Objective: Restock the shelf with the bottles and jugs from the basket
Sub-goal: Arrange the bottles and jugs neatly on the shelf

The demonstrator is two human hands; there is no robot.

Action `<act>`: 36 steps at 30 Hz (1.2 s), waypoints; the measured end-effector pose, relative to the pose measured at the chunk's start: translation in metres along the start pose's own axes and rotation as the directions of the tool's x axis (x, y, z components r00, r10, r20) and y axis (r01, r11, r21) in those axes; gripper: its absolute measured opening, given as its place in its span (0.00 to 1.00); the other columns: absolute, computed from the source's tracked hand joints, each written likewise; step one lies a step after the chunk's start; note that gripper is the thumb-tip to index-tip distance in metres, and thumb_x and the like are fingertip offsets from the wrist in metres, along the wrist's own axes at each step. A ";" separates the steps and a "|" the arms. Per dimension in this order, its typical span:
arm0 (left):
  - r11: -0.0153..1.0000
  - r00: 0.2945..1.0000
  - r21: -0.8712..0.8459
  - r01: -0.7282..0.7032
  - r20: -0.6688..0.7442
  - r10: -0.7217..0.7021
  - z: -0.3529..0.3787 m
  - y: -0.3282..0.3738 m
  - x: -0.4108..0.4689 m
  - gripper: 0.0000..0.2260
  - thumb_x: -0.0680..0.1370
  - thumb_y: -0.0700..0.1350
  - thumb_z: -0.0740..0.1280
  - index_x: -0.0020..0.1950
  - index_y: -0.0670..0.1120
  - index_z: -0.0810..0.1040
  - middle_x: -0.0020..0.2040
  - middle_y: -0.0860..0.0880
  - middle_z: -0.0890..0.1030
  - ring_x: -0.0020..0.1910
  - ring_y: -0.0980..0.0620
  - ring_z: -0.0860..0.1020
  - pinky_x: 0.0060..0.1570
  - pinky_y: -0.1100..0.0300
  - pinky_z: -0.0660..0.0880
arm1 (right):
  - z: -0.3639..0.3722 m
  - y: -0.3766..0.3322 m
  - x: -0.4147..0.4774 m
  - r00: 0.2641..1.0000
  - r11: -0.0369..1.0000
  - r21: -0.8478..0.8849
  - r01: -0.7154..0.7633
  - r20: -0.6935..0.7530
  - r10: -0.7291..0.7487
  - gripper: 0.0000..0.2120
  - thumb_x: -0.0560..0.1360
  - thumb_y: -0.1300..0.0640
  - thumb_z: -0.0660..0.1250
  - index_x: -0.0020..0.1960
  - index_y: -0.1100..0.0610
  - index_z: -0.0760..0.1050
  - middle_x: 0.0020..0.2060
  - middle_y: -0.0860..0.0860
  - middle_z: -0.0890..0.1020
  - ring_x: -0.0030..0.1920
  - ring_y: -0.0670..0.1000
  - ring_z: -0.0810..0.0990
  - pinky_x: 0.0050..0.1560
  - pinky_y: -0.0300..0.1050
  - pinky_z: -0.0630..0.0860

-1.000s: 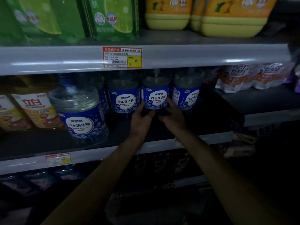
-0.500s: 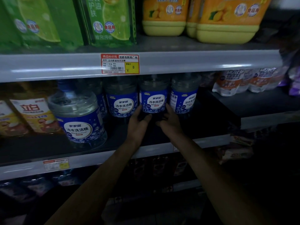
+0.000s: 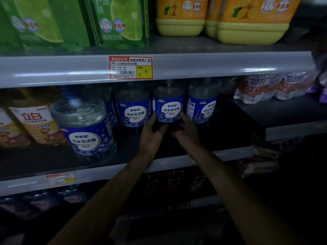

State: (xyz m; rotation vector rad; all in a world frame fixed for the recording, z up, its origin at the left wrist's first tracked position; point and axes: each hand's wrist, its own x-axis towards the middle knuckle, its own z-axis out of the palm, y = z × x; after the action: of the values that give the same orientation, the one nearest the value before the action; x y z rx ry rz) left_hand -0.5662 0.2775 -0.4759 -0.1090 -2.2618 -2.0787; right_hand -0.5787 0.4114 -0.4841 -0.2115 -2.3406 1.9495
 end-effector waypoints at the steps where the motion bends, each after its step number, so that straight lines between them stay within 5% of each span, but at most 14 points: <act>1: 1.000 1.000 0.011 -0.004 0.003 0.004 0.000 0.001 -0.001 0.32 0.76 0.47 0.70 0.80 0.52 0.67 0.75 0.52 0.74 0.72 0.54 0.73 0.74 0.53 0.70 | -0.002 -0.002 -0.001 1.000 1.000 -0.004 -0.003 0.011 0.003 0.48 0.65 0.73 0.68 0.80 0.45 0.61 0.71 0.49 0.76 0.68 0.52 0.76 0.64 0.58 0.78; 6: 0.997 1.000 0.075 0.005 -0.003 -0.004 0.001 0.005 -0.008 0.26 0.81 0.39 0.68 0.79 0.48 0.67 0.68 0.53 0.75 0.67 0.57 0.72 0.56 0.75 0.69 | -0.010 -0.008 -0.009 0.999 0.998 -0.058 -0.012 0.039 0.014 0.46 0.68 0.74 0.70 0.80 0.48 0.62 0.68 0.49 0.77 0.67 0.51 0.76 0.65 0.55 0.78; 9: 0.991 1.000 0.129 0.025 -0.011 -0.024 0.002 0.002 -0.011 0.23 0.81 0.42 0.70 0.76 0.46 0.71 0.68 0.51 0.78 0.68 0.53 0.75 0.62 0.65 0.72 | -0.017 -0.013 -0.017 0.999 0.994 -0.110 -0.024 0.030 0.027 0.41 0.71 0.71 0.70 0.78 0.49 0.64 0.63 0.49 0.77 0.64 0.50 0.76 0.65 0.53 0.77; 14: 0.970 0.997 0.240 -0.035 0.075 0.017 0.008 0.005 -0.015 0.20 0.81 0.45 0.71 0.72 0.46 0.76 0.67 0.50 0.79 0.66 0.54 0.76 0.59 0.69 0.70 | -0.037 -0.020 -0.024 0.999 0.974 -0.223 -0.036 -0.033 0.029 0.23 0.72 0.67 0.71 0.63 0.50 0.75 0.55 0.50 0.81 0.59 0.54 0.80 0.63 0.57 0.78; 18: 0.950 0.987 0.303 -0.082 0.160 0.034 0.014 0.007 -0.018 0.18 0.80 0.45 0.72 0.70 0.49 0.77 0.66 0.50 0.80 0.66 0.53 0.77 0.67 0.59 0.72 | -0.068 -0.022 -0.022 0.995 0.971 -0.229 -0.069 -0.090 0.049 0.26 0.71 0.66 0.73 0.67 0.53 0.76 0.59 0.54 0.82 0.59 0.55 0.81 0.64 0.55 0.78; 21: 0.956 0.981 0.281 -0.083 0.191 0.029 0.018 0.011 -0.017 0.16 0.80 0.45 0.72 0.68 0.50 0.78 0.63 0.50 0.81 0.63 0.54 0.78 0.63 0.60 0.74 | -0.096 -0.019 -0.025 0.990 0.960 -0.269 -0.073 -0.133 0.038 0.17 0.72 0.65 0.74 0.55 0.49 0.78 0.53 0.51 0.83 0.54 0.54 0.83 0.60 0.54 0.80; 25: 0.959 0.983 0.271 -0.078 0.182 0.028 0.030 0.012 -0.008 0.15 0.80 0.44 0.72 0.67 0.49 0.79 0.58 0.50 0.81 0.59 0.54 0.79 0.55 0.66 0.75 | -0.117 -0.004 -0.022 0.975 0.950 -0.283 -0.129 -0.211 0.069 0.16 0.71 0.64 0.74 0.53 0.48 0.76 0.52 0.53 0.84 0.51 0.54 0.83 0.58 0.58 0.81; 36: 0.971 0.977 0.116 -0.211 0.041 0.208 0.095 0.017 0.020 0.20 0.77 0.39 0.73 0.67 0.50 0.74 0.59 0.56 0.80 0.60 0.55 0.80 0.62 0.53 0.79 | -0.114 0.004 0.010 0.978 0.995 -0.102 0.023 -0.206 -0.043 0.22 0.72 0.67 0.75 0.59 0.50 0.72 0.55 0.47 0.80 0.59 0.51 0.80 0.61 0.53 0.79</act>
State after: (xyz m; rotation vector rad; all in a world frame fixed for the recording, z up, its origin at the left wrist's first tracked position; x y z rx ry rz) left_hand -0.5848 0.3740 -0.4651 -0.3565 -2.2717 -1.8448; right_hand -0.5701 0.5245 -0.4678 -0.3626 -2.2898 1.7064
